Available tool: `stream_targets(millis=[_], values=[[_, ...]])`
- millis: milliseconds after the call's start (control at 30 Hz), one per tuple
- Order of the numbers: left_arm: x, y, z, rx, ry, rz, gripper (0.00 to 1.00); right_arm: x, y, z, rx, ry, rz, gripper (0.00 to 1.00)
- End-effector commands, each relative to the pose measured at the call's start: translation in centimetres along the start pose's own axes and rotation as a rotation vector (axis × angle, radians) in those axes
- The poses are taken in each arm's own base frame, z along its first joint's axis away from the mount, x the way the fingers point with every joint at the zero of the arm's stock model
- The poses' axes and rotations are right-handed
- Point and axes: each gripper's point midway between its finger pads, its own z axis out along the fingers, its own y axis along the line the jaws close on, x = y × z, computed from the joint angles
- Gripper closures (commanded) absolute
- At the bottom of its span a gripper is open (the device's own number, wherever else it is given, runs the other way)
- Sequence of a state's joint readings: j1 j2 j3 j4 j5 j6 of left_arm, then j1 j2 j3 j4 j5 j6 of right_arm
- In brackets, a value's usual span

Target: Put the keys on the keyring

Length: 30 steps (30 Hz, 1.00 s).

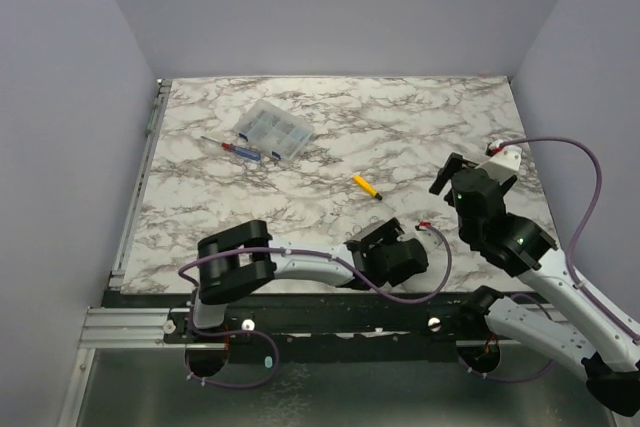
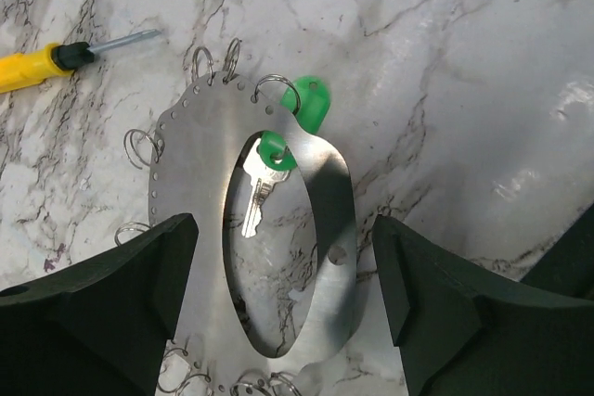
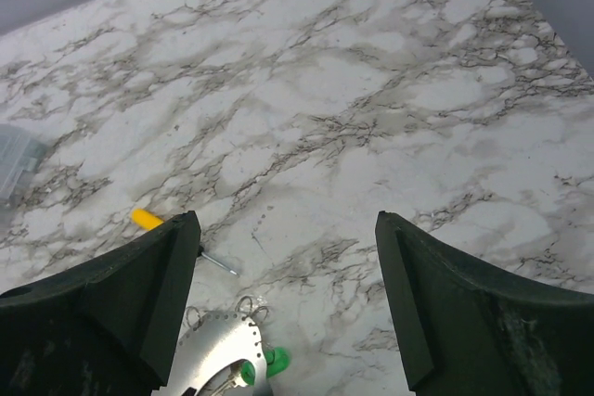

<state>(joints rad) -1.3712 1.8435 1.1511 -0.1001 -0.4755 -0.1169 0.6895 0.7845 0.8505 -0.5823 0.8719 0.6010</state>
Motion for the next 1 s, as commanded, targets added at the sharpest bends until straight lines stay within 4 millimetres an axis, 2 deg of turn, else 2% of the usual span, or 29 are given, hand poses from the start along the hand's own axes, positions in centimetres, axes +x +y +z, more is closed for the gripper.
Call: stream_targets(millis=[0,100,300,400,600,800,967], values=[[-0.7,0.5,1.0,-0.142,0.012,0.0,0.2,-1.4,-1.4,-0.6,0.021,-0.051,0.007,0.14],[-0.2,0.1,1.8,-0.168,0.035,-0.012,0.22,-1.4,-1.3,-0.8,0.005,-0.056,0.007,0.14],[0.6,-1.5,2.1,-0.205,0.035,0.019,0.23,-1.3,-0.9,-0.6,-0.015,-0.055,-0.005,0.14],[1.2,-1.1,2.2,-0.292,0.043,0.056,0.3,-1.1,-0.6,-0.5,-0.021,-0.049,-0.011,0.14],[2.1,-0.4,1.6,-0.472,0.053,0.17,0.36,-1.1,-0.2,-0.4,-0.03,-0.046,-0.012,0.14],[3.6,-0.4,1.8,-0.562,0.091,0.273,0.4,-0.9,0.1,-0.3,-0.039,-0.041,-0.009,0.14],[4.4,-0.2,2.1,-0.603,0.103,0.318,0.53,-0.8,0.0,-0.3,-0.037,-0.038,-0.014,0.14]])
